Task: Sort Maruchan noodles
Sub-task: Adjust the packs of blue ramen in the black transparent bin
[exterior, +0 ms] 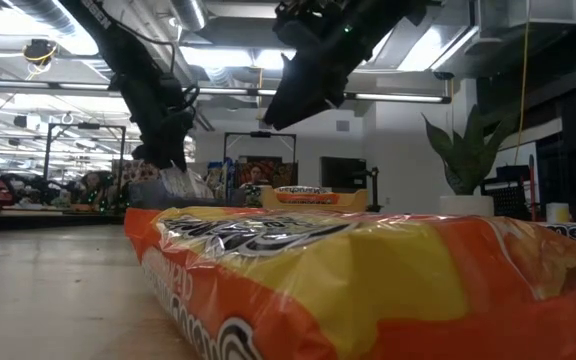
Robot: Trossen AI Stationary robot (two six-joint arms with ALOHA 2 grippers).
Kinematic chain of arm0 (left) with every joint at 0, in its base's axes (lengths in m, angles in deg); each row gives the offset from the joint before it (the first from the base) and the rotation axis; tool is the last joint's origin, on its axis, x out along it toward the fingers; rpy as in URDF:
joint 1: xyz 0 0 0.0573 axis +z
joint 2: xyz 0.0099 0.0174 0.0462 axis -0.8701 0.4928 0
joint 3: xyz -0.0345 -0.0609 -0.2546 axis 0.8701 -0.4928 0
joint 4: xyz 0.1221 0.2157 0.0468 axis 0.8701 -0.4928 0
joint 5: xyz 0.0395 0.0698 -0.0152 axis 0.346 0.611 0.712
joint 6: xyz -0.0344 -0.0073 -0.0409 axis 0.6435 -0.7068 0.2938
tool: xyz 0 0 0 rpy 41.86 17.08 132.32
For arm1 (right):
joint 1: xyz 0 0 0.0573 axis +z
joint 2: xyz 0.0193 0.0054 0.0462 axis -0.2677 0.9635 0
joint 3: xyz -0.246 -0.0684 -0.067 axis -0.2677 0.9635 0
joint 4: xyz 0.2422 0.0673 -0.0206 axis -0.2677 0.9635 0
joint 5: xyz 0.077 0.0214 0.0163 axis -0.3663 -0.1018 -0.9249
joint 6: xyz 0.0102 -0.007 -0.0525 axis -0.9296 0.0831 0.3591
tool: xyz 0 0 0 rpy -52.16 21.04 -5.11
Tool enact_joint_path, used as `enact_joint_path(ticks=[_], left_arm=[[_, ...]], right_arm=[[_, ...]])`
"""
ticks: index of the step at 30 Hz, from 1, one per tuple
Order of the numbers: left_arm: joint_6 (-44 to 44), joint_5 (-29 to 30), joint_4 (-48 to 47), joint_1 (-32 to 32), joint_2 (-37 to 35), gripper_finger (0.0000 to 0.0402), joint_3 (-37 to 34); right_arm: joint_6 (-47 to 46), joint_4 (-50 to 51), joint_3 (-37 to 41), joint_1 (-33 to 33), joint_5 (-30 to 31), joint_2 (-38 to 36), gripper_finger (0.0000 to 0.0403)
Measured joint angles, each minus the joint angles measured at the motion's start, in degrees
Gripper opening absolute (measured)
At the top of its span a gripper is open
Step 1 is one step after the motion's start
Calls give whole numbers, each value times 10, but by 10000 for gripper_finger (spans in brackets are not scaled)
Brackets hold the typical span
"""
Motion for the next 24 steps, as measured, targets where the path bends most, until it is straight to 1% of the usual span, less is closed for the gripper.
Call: enact_joint_path(ticks=[3,7,12,16,18,24], left_arm=[[3,-2,-4,0,0,180,0],[-1,6,-25,0,0,143,0],[-1,35,-30,0,0,75,0],[-2,41,-30,-1,-1,15,0],[-2,44,-29,-3,-6,6,0],[-17,57,-26,-15,-40,2,0]], right_arm=[[-7,0,0,-1,4,0,186],[-14,7,0,-1,15,0,186],[-17,29,0,-1,22,0,186],[-28,45,0,-1,32,0,186],[-28,47,0,-1,33,0,186],[-29,46,0,-1,33,0,186]])
